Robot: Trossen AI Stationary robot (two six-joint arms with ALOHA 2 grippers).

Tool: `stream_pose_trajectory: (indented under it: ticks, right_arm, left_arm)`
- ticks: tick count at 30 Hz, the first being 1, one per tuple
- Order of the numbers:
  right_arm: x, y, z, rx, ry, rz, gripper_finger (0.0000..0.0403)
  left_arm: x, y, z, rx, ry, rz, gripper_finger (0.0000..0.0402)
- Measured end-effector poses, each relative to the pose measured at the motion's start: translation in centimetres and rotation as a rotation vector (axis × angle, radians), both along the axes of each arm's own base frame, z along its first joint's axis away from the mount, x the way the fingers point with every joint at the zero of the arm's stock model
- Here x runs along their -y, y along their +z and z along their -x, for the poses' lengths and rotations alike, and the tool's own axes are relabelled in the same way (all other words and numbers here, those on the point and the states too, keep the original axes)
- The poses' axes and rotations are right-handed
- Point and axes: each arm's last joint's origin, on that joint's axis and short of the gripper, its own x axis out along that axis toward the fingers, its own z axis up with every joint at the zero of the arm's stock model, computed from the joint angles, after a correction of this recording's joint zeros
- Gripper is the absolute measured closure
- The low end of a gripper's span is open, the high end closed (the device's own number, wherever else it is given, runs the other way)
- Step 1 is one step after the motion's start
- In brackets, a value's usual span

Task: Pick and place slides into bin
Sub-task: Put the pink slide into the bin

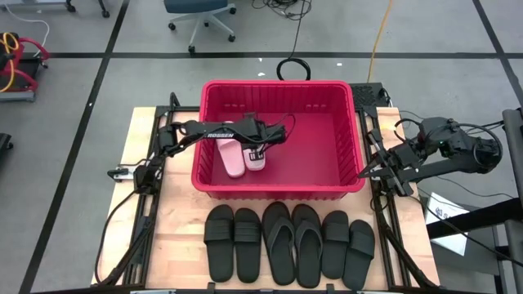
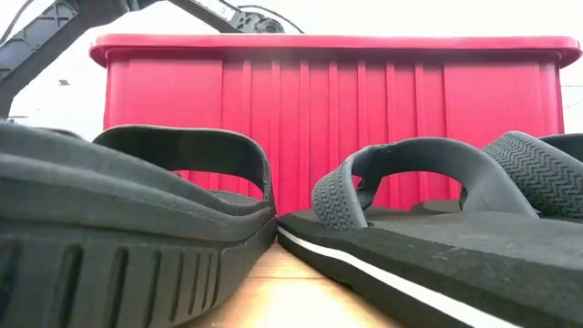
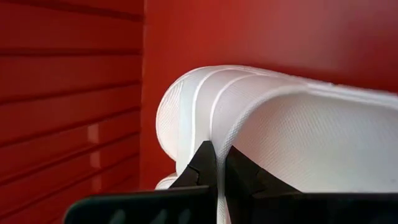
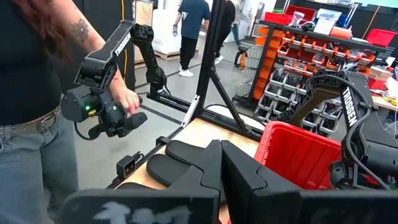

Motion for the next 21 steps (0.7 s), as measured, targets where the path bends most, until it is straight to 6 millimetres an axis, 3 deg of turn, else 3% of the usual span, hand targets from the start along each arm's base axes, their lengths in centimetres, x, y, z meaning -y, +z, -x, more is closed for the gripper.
stream_pose_trajectory:
  ticks: [10, 21]
  right_arm:
    - [0.00, 0.00, 0.00, 0.000, 0.000, 0.000, 0.0403]
    - [0.00, 0.00, -0.01, 0.000, 0.000, 0.000, 0.0403]
  left_arm:
    - [-0.19, -0.17, -0.03, 0.049, 0.005, 0.113, 0.0372]
    - [-0.21, -0.15, -0.06, 0.046, 0.000, 0.102, 0.0284]
